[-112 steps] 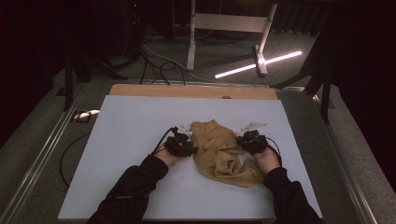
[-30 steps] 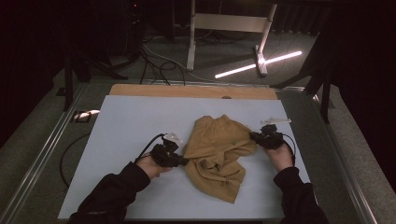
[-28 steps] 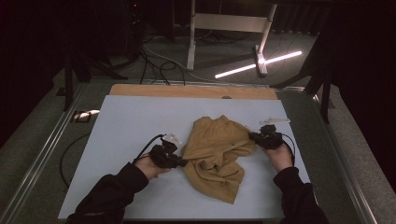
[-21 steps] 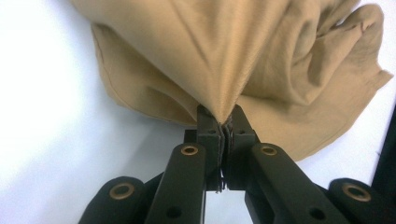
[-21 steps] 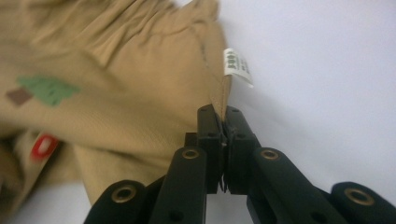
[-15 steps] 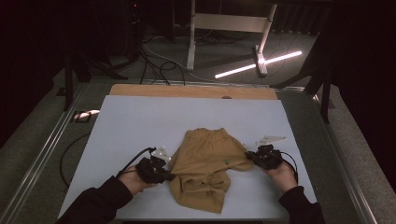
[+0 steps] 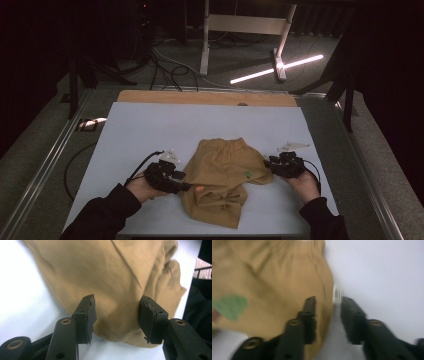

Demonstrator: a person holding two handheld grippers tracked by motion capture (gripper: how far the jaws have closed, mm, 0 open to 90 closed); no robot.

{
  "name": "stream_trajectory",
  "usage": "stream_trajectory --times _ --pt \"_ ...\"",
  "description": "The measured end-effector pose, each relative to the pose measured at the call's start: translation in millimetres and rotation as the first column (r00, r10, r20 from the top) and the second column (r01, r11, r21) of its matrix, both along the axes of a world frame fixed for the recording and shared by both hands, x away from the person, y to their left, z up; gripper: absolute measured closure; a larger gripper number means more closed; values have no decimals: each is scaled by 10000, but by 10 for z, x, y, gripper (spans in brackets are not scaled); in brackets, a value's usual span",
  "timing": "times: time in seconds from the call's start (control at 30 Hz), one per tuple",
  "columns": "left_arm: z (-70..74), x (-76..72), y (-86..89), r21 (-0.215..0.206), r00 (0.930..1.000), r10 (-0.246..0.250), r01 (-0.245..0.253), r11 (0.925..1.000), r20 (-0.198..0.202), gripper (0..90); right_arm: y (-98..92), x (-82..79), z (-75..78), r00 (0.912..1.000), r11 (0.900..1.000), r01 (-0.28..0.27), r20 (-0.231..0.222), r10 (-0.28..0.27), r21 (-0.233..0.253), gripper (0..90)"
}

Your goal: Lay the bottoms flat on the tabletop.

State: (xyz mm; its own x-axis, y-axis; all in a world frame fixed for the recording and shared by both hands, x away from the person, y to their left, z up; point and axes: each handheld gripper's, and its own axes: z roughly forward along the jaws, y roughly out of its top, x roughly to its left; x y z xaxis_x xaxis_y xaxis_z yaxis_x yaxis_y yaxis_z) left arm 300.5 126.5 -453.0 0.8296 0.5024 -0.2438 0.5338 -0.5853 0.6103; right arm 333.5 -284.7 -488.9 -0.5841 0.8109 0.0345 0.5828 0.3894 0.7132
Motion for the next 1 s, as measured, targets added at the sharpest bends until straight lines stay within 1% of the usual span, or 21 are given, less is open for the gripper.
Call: stream_trajectory --times 0.03,0.07,0.1,0.13,0.17,0.2,0.23,0.27,0.3,0.33,0.37,0.4,0.47,0.53,0.6,0.63,0.7,0.77,0.83,0.93,1.0 --pt "18 34 6 -8 10000 -48 48 10000 36 444 24 20 40 9999 9999 4 123 -6 131 554" --pt "32 71 10 -73 9999 -98 97 9999 -33 441 44 44 77 9997 9997 -35 256 29 233 525" --pt "40 106 6 -192 10000 44 -46 9998 -79 411 70 72 109 9995 9992 -46 323 33 409 506" --pt "55 150 19 -336 9998 19 -25 9994 -179 398 99 103 133 9994 9986 -48 355 29 532 496" --pt "73 188 27 -677 9994 70 -93 9977 -350 398 129 143 142 9990 9982 -101 440 75 593 489" --pt "92 225 36 -916 9988 66 -110 9957 -480 395 160 183 146 9992 9980 -125 399 100 613 478" --pt "106 261 33 -897 9990 101 -141 9959 -442 381 193 225 140 9993 9983 -127 360 107 568 478" --pt "106 261 33 -897 9990 101 -141 9959 -442 381 193 225 140 9993 9983 -127 360 107 568 478" --pt "103 344 14 -492 9993 330 -339 9982 -185 381 219 269 121 9991 9982 -215 367 194 561 478" --pt "83 393 -3 -333 9985 536 -540 9980 -120 381 284 346 69 9994 9982 -277 209 266 528 477" --pt "59 444 -13 -191 9974 715 -715 9973 -42 381 312 384 37 9994 9980 -310 176 301 545 476" --pt "30 499 -27 -67 9966 824 -824 9966 -15 382 337 420 5 9992 9983 -376 185 368 451 472" --pt "-39 587 -73 190 9937 1111 -1113 9936 117 382 388 483 -48 9993 9987 -384 38 383 336 461" --pt "-125 684 -116 214 9907 1356 -1357 9905 70 382 426 529 -91 9994 9989 -316 -122 320 351 460" --pt "-210 775 -160 316 9854 1700 -1702 9849 78 383 444 576 -129 9992 9983 -307 -223 319 494 454" --pt "-249 815 -183 334 9824 1868 -1869 9818 64 383 457 591 -142 9993 9986 -257 -266 269 462 454" --pt "-308 880 -225 360 9789 2041 -2042 9783 70 395 467 619 -173 9993 9993 -165 -323 176 330 454" --pt "-351 933 -264 532 9803 1970 -1976 9788 166 398 470 639 -204 9992 9998 -177 -366 182 121 456" --pt "-389 980 -297 556 9777 2095 -2100 9761 146 409 466 650 -233 9989 9996 -215 -426 206 -194 479" --pt "-435 1045 -350 700 9771 2112 -2124 9747 237 420 458 648 -265 9979 9993 -270 -589 253 -276 518" --pt "-464 1090 -367 894 9741 2246 -2261 9700 269 421 464 647 -276 9970 9985 -360 -697 332 -400 536"
